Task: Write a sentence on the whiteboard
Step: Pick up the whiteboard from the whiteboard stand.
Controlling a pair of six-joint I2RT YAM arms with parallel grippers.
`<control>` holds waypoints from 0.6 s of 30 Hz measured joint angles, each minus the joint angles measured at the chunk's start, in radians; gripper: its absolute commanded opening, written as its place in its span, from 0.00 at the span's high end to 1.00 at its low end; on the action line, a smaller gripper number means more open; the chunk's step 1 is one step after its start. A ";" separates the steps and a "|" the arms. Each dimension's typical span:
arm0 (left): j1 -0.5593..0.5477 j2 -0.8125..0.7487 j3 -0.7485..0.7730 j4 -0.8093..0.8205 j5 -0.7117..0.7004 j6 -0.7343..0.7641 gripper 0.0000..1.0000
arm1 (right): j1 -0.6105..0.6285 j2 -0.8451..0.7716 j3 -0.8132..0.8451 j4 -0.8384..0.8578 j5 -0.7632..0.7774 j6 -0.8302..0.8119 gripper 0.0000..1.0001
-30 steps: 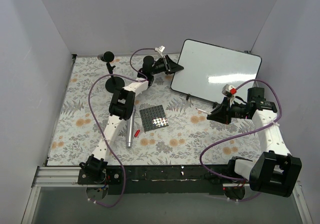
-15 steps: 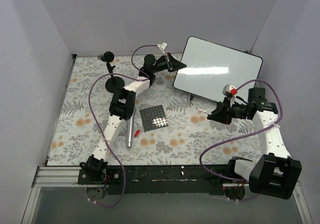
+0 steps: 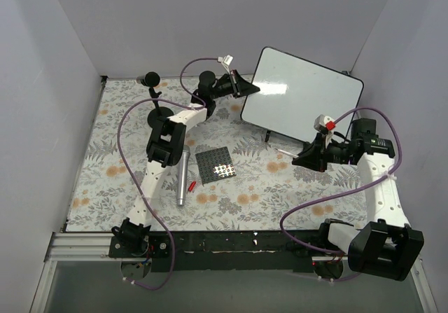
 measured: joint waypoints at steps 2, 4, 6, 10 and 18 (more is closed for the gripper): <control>0.000 -0.024 -0.034 0.000 -0.008 0.005 1.00 | 0.000 0.003 0.028 -0.030 0.000 -0.015 0.99; -0.001 -0.051 -0.067 0.000 -0.015 0.014 1.00 | 0.000 0.006 0.055 -0.053 0.000 -0.026 0.99; -0.001 -0.090 -0.109 0.000 -0.025 0.023 1.00 | 0.000 0.007 0.077 -0.074 0.001 -0.034 0.99; -0.001 -0.183 -0.212 0.000 -0.050 0.043 1.00 | 0.000 0.007 0.110 -0.108 0.007 -0.037 0.99; -0.012 -0.329 -0.342 -0.001 -0.084 0.122 1.00 | 0.000 -0.010 0.145 -0.146 0.026 -0.034 0.99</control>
